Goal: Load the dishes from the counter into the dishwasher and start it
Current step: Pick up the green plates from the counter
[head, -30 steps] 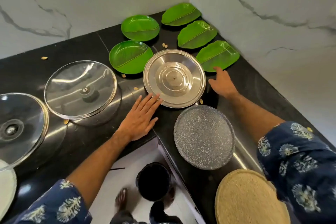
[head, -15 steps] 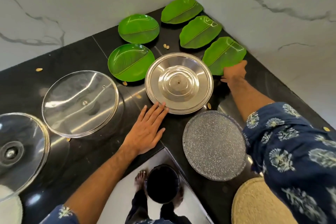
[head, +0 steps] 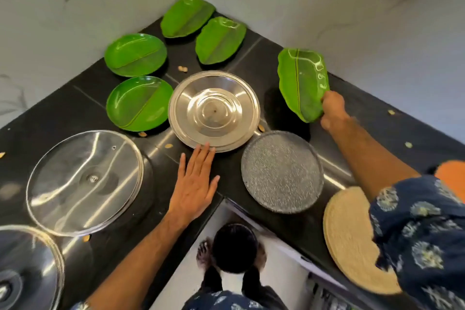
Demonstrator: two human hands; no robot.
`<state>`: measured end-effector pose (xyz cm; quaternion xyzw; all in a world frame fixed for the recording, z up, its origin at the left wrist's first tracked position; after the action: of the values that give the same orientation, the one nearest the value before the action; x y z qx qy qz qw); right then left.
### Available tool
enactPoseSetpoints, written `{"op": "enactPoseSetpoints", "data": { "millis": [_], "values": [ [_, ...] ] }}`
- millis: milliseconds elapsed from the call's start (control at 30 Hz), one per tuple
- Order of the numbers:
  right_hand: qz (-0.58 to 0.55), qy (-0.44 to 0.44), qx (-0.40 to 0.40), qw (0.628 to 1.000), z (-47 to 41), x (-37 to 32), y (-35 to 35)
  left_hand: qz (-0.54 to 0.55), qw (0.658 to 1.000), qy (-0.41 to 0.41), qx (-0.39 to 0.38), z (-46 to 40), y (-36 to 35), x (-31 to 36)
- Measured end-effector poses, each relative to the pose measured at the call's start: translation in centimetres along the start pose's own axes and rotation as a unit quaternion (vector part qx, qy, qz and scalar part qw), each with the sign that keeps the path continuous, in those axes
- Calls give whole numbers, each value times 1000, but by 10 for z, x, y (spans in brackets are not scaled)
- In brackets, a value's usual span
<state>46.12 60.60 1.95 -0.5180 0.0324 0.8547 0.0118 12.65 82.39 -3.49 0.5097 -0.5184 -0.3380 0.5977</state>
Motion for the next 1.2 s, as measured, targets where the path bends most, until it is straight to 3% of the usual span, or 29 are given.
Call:
{"op": "enactPoseSetpoints", "data": {
  "millis": [133, 200, 267, 367, 433, 533, 667, 767, 867, 1000, 1100, 1200],
  "values": [
    [14, 27, -7, 1000, 68, 18, 65, 60, 996, -58, 34, -8, 15, 25],
    [17, 33, -17, 999, 104, 34, 98, 147, 977, -143, 51, -16, 30, 62],
    [14, 37, -18, 999, 143, 49, 131, 332, 926, -179, -7, -22, 41, 110],
    [-27, 34, -47, 998, 198, 70, 170, 566, 809, -104, -122, -26, 42, 179],
    [-56, 42, -55, 996, 231, 82, 205, 630, 759, -65, -153, -20, 36, 223],
    [-81, 54, -62, 993, 278, 99, 263, 662, 725, -38, -186, 2, 24, 278],
    [-111, 46, -40, 992, 340, 143, 359, 657, 690, -78, -294, 73, -6, 360],
    [-119, 9, 4, 993, 387, 210, 446, 604, 694, -111, -376, 149, -45, 422],
    [-104, -31, 15, 994, 437, 277, 526, 485, 706, -99, -506, 244, -97, 469],
    [-116, -94, 37, 988, 496, 378, 615, 261, 669, -125, -684, 365, -184, 498],
    [-107, -149, 93, 979, 511, 465, 660, 154, 664, -64, -729, 414, -243, 517],
    [-64, -177, 159, 969, 502, 533, 672, 170, 673, 37, -718, 437, -290, 539]
  ]
}}
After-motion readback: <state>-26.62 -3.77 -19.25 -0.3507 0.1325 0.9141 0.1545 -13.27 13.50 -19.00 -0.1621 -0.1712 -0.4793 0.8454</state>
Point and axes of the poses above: each hand's wrist, its own z-axis away from the middle knuckle, its own y-axis out of the back of the hand, x = y × z, the point moved 7 cm from there along -z, towards the middle knuckle
